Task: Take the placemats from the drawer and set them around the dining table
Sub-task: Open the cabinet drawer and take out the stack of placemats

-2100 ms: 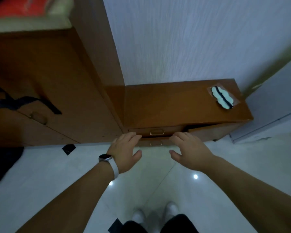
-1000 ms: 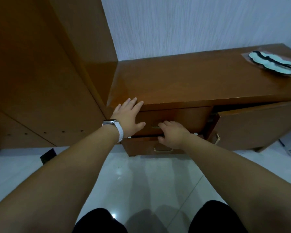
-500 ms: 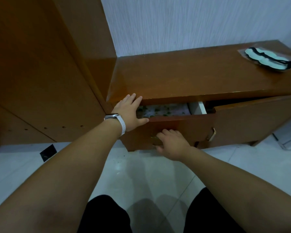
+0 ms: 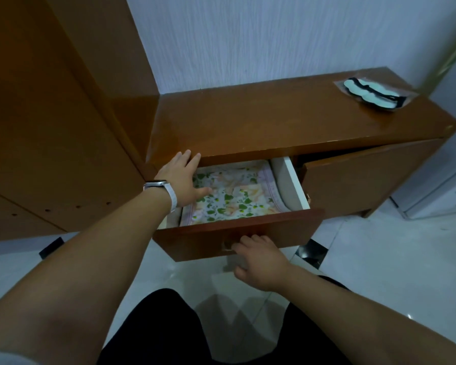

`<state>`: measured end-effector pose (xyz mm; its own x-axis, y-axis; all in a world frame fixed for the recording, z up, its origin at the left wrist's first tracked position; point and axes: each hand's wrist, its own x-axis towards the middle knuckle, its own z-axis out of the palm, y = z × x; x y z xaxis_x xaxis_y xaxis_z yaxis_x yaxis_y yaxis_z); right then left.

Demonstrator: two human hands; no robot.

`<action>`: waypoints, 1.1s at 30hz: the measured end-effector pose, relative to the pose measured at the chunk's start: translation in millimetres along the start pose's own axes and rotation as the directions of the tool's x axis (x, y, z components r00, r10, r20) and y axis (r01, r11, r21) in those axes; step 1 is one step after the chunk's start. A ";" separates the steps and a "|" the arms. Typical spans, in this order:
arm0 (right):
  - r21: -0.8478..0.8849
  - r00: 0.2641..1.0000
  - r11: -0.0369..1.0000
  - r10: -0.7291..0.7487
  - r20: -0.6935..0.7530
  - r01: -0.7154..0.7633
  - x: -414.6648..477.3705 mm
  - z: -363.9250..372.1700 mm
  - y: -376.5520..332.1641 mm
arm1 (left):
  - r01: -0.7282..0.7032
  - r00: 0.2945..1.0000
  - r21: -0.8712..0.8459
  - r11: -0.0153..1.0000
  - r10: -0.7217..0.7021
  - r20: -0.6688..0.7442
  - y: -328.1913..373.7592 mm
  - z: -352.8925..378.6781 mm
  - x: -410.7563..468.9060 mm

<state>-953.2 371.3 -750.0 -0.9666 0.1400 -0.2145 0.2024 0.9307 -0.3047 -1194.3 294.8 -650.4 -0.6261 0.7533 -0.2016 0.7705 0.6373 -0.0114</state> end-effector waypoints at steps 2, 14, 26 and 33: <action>0.010 1.000 1.000 0.005 -0.003 -0.005 -6.2 2.2 -2.4 | -0.005 1.000 -0.007 1.000 0.005 0.001 -1.1 0.1 -0.4; 0.002 0.999 0.999 -0.049 -0.014 0.049 -24.5 -33.7 -17.8 | -0.011 1.000 0.009 1.000 0.011 0.013 -5.4 4.5 2.3; 0.117 0.976 0.980 0.174 -0.128 -0.159 4.4 -98.2 22.7 | -0.144 0.980 -0.218 0.965 0.109 -0.166 22.6 51.4 -18.4; 0.146 0.886 0.878 0.432 0.171 -0.456 39.0 -98.2 48.7 | 0.139 0.989 -0.414 0.899 -0.105 0.104 13.4 75.1 -18.8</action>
<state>-996.5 455.2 -682.0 -0.7418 0.4682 -0.4801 0.6417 0.7036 -0.3053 -1163.2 277.0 -720.3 -0.6874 0.6615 -0.3000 0.5565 0.7451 0.3677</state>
